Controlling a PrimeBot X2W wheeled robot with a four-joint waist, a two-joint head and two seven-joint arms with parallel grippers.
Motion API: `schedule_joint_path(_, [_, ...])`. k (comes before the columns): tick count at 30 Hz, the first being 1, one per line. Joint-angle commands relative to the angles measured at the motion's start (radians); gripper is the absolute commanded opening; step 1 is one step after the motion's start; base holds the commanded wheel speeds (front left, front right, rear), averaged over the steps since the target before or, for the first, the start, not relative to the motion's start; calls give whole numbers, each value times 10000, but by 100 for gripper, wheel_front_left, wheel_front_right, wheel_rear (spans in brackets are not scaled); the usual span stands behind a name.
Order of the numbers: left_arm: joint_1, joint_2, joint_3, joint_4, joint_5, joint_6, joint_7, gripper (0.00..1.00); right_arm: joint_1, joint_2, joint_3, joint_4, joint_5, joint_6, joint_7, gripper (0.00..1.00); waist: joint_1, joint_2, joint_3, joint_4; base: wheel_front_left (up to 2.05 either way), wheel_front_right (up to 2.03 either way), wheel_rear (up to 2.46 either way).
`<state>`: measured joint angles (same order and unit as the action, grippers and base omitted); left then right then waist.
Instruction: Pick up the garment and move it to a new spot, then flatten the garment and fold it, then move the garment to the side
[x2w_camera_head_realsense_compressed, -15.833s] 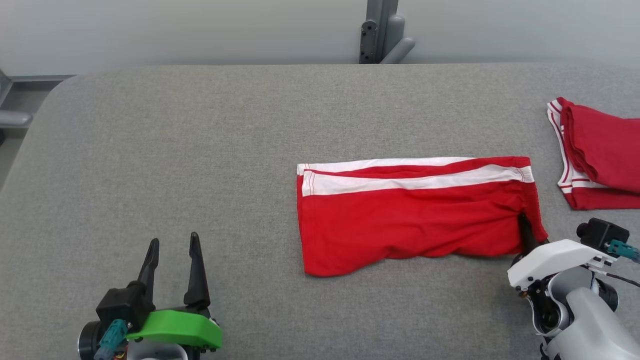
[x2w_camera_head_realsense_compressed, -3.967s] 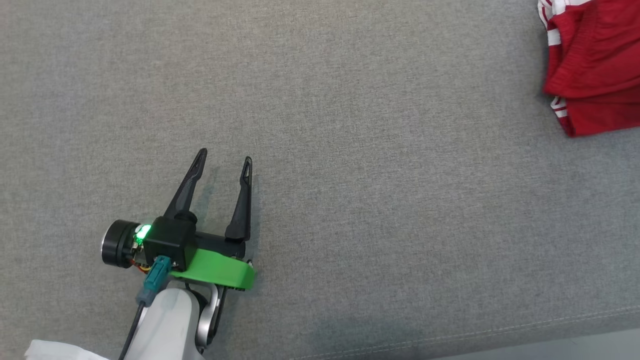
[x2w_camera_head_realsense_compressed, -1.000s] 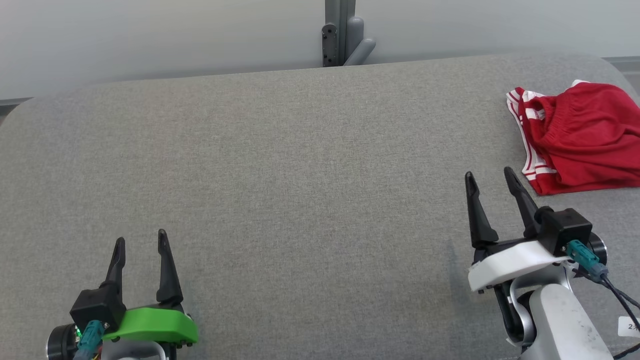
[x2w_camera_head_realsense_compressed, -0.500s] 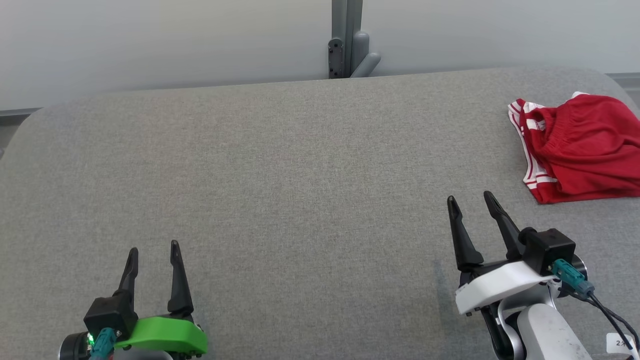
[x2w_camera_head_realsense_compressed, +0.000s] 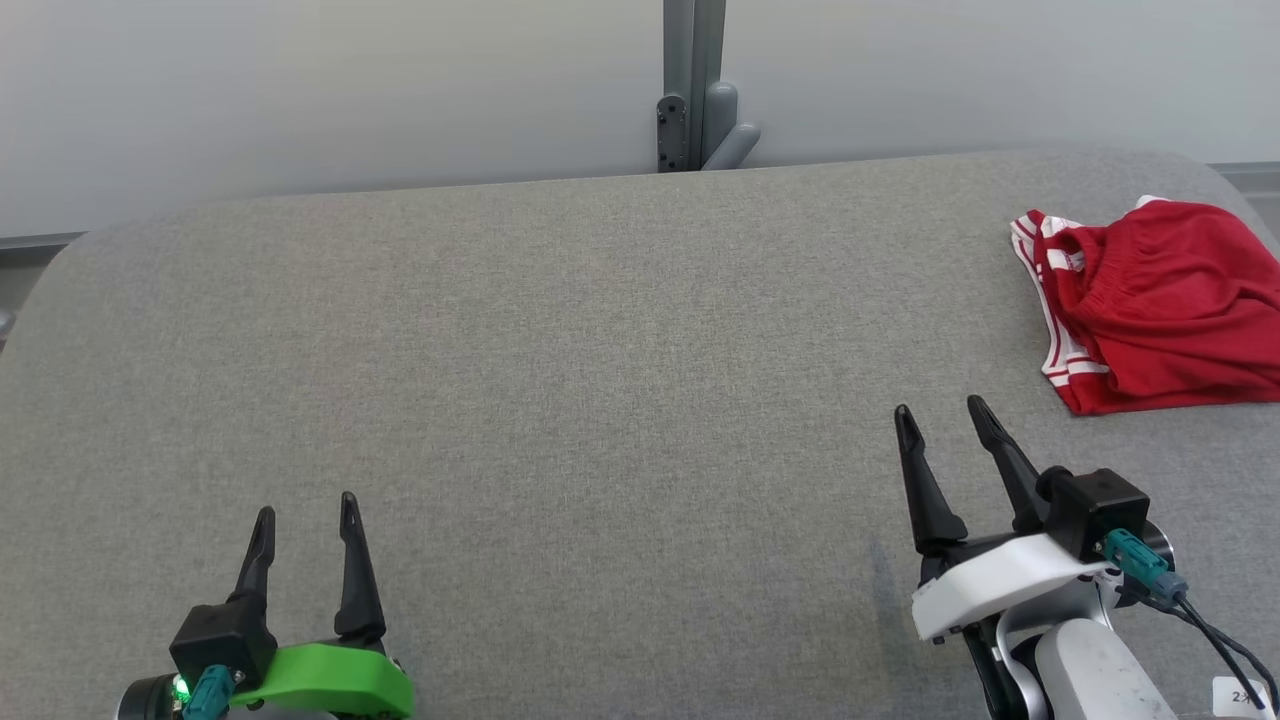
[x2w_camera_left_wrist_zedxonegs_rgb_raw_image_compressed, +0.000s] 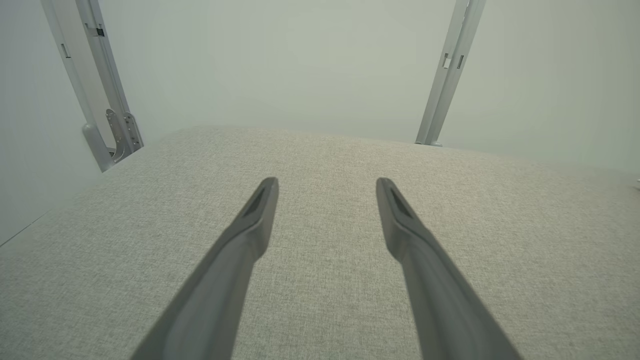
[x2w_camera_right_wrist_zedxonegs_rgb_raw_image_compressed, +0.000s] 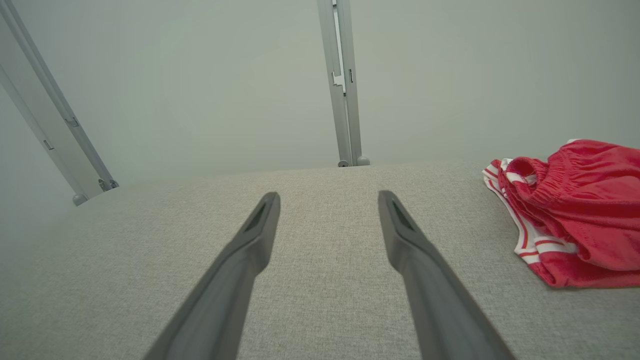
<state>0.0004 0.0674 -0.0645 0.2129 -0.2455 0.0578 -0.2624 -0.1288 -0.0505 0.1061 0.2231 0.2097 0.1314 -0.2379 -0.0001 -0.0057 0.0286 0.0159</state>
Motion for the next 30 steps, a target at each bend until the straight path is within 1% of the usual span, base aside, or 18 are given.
schedule_joint_path(1, [135,-14,56,-25,40,45,-22,100,112,-7,-24,-35,41,-17,35,100,1,57,2,-1,0,0,0])
schedule_joint_path(5, [119,-6,95,-87,98,53,-22,100,120,-6,-17,-81,25,-17,46,100,1,57,19,-7,0,0,0])
schedule_joint_path(6, [11,-2,59,-65,27,6,4,0,12,0,-7,-39,7,0,34,0,1,0,18,-7,0,0,0])
schedule_joint_path(9, [42,-31,38,220,-28,3,67,0,157,13,15,191,41,2,38,0,1,0,16,-7,0,0,0])
schedule_joint_path(16, [-153,-43,206,308,-1348,-182,456,0,205,-54,-165,137,1484,1,318,0,1,3,-1,-15,0,0,0])
schedule_joint_path(17, [-153,-43,206,308,-1348,-182,456,0,205,-54,-165,137,1484,1,318,0,1,3,-1,-15,0,0,0])
schedule_joint_path(30, [-386,-63,370,326,-3549,-489,987,0,247,-177,-461,95,3852,-1,784,0,1,9,-33,-32,0,0,0])
